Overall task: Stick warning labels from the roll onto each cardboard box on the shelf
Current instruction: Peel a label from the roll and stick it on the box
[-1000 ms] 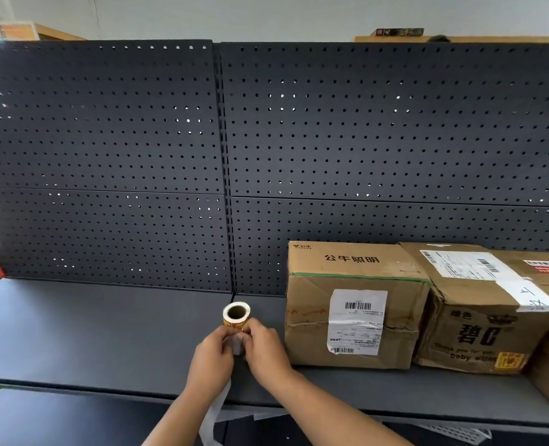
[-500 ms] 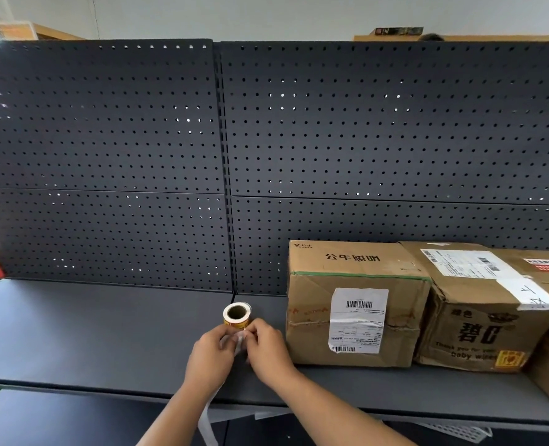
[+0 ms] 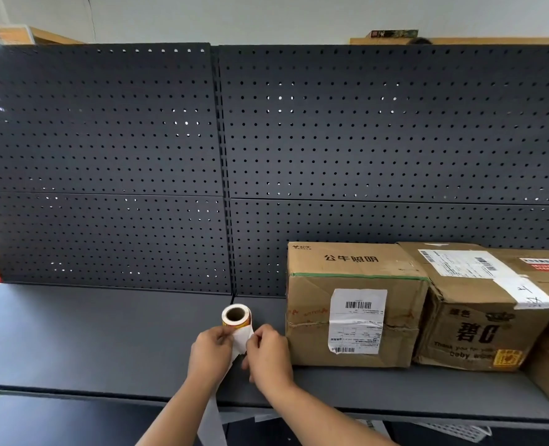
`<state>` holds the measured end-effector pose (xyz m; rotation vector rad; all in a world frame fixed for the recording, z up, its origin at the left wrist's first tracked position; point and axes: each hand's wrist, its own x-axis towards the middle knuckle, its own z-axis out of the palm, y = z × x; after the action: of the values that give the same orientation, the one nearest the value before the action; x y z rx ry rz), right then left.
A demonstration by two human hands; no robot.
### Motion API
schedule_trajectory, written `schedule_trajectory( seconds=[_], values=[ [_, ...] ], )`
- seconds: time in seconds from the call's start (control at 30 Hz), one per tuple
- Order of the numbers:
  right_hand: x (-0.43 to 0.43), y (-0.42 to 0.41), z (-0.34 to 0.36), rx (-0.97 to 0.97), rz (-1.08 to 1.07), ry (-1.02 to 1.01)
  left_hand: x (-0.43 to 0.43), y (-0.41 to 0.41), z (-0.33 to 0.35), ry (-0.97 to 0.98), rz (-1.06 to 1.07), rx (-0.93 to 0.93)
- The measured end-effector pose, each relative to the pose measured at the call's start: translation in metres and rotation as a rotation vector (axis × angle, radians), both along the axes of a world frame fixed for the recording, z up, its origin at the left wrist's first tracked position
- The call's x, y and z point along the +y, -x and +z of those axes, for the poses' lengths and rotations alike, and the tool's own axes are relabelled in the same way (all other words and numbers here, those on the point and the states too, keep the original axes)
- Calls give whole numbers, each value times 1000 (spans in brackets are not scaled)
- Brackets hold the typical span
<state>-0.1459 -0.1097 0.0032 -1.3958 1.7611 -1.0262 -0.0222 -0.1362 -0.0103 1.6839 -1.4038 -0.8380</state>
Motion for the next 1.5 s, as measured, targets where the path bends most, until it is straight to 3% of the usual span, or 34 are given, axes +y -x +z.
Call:
schedule_trajectory(
  seconds=[0.63,1.5],
  values=[
    [17,20,37,-43,112,-46,-10,7,-5,37,22,-81],
    [26,33,61,163,151,57,-14,10,-6,-22,110,-138]
  ],
)
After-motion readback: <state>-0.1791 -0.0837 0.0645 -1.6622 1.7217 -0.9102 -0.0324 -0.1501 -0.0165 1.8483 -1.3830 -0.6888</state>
